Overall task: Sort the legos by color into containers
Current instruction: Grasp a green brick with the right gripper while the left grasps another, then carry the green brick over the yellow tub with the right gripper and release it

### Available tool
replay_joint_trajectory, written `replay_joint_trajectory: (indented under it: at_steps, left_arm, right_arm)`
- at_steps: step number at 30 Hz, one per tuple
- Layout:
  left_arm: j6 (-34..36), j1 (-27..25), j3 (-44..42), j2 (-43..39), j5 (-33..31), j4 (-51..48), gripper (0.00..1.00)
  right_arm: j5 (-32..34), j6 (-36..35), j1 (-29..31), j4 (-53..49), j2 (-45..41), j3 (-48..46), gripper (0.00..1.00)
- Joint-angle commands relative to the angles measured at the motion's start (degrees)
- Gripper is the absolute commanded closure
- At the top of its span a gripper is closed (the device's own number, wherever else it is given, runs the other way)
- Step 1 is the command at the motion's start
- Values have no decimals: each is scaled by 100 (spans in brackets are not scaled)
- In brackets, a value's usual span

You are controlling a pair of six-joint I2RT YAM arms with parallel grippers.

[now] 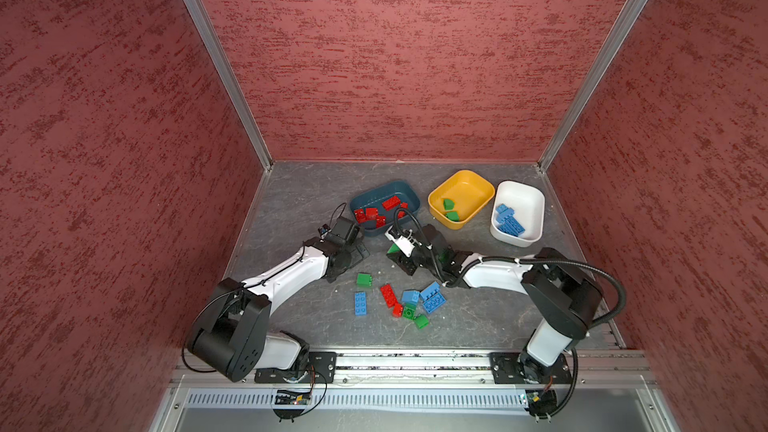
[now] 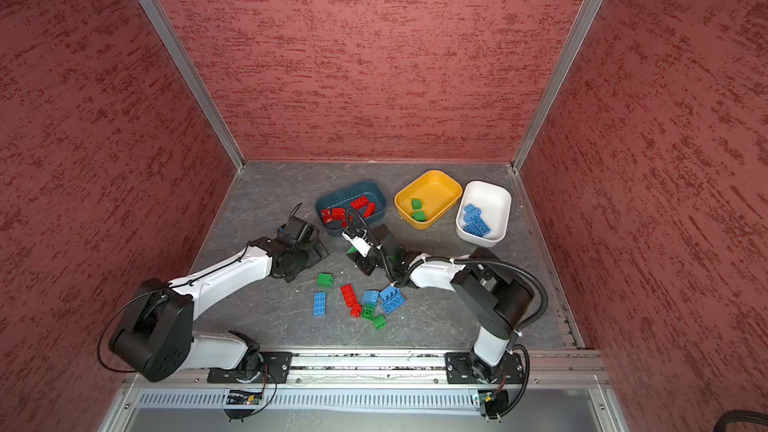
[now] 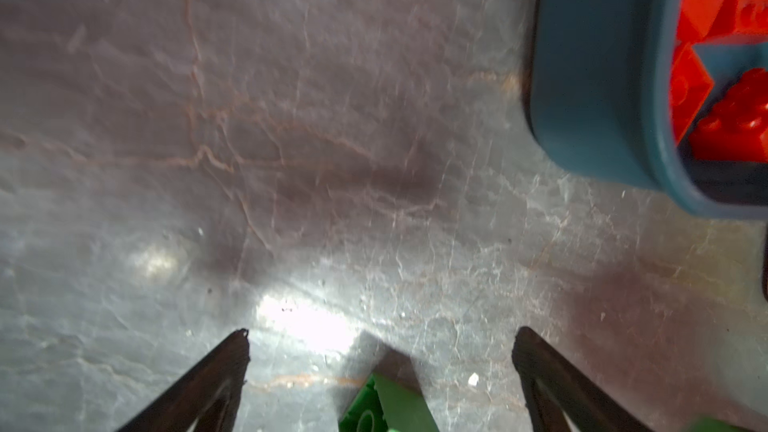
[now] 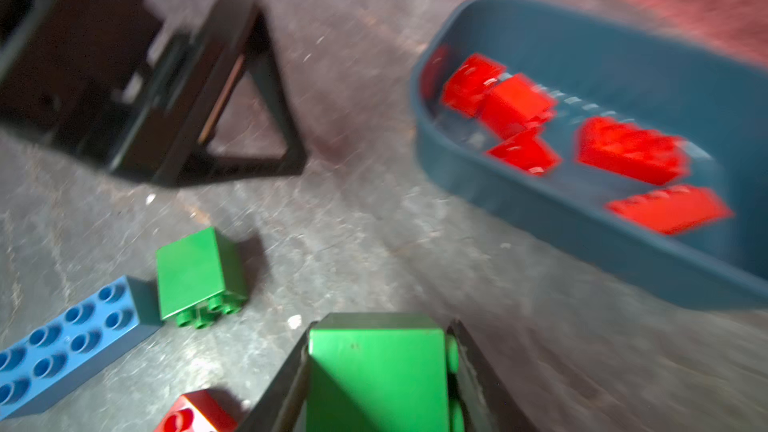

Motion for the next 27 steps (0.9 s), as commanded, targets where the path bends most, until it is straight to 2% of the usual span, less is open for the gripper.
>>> replay_joint_trajectory:
  at_steps: [1,3,6,12,17,23,27]
  left_arm:
    - [-23,-135,-37,-6,253,-117,1]
    - [319,-221,-39,66,444,-54,1]
    - [999,-349,63,232,630,-132,1]
    - [1829,-643,317,633,589,-600,1]
    - [2288,-803,483,950,647,-827,1]
    - [2515,-988,654,1131,578,-1135,0]
    - [2530,-1048,670,1119,494,-1295,4]
  right_arm:
    - [706,305,-176,938,-438,-336,100]
    - [945,436,-337,1084,-653,-497,100]
    - [945,706,-721,1041,-928,-590,100]
    - [863,1478,-1762,326,-1032,-239,100]
    - [921,1749,-2498,-889,-450,606,100]
    - [817,1788,-3002,-1641,325,1508,99]
    - [967,1667,-3128,-2122,892,2206,76]
